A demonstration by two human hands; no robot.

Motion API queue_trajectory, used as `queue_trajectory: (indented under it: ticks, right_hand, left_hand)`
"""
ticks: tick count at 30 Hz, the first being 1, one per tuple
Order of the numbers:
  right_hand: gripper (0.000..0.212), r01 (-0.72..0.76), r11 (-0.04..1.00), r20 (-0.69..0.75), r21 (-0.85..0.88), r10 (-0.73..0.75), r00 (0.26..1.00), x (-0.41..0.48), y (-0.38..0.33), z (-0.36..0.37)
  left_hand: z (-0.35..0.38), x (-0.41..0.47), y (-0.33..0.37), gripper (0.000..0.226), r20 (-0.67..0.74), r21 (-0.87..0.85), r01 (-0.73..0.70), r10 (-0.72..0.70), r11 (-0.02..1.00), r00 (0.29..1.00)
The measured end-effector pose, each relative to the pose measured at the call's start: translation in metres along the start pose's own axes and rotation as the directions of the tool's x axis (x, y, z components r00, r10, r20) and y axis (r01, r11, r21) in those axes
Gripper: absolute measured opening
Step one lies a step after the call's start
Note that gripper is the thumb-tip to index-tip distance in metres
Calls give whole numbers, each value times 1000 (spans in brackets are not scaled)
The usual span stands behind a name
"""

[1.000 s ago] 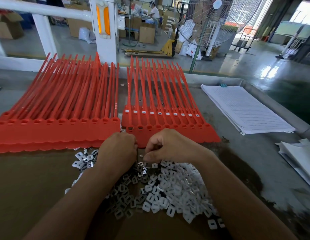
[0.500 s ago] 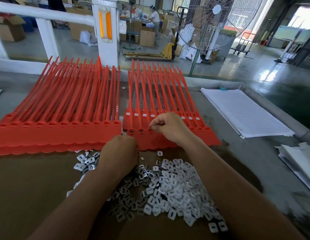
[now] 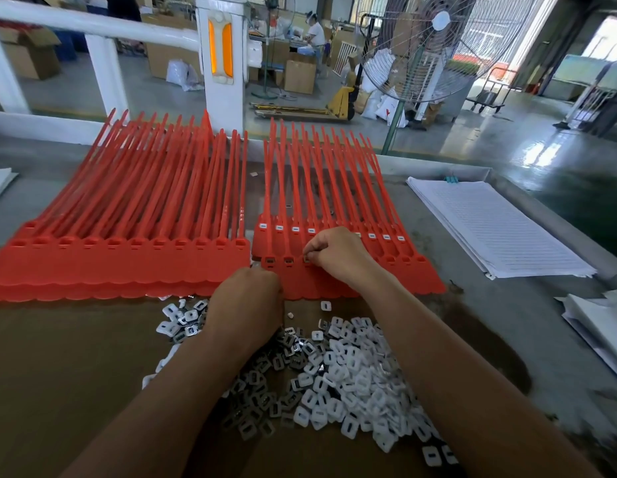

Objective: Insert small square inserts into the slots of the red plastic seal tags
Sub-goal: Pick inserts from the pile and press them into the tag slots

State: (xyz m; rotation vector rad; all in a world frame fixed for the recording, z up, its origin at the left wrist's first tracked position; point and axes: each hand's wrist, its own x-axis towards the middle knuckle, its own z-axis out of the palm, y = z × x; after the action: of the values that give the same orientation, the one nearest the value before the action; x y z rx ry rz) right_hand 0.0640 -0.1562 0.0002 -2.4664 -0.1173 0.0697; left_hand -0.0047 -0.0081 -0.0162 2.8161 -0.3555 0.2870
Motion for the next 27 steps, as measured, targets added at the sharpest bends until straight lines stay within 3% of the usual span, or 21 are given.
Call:
queue_trajectory:
  ticks: [10,17,27]
  right_hand:
    - [18,20,994,-17,-110,-22,1000,1,-3,0]
    - [16,-6,997,-56,-76,1,998,3,-4,-1]
    - [14,48,998,127,36,-52,990,-18,-2,-19]
  left_hand:
    - [0,0,1,21,-24,-4,-12,12,1000,1000]
    - [0,0,1,23,-29,2,-27,27,1000,999]
    - [1,1,1,24,-33,6,-20,20,1000,999]
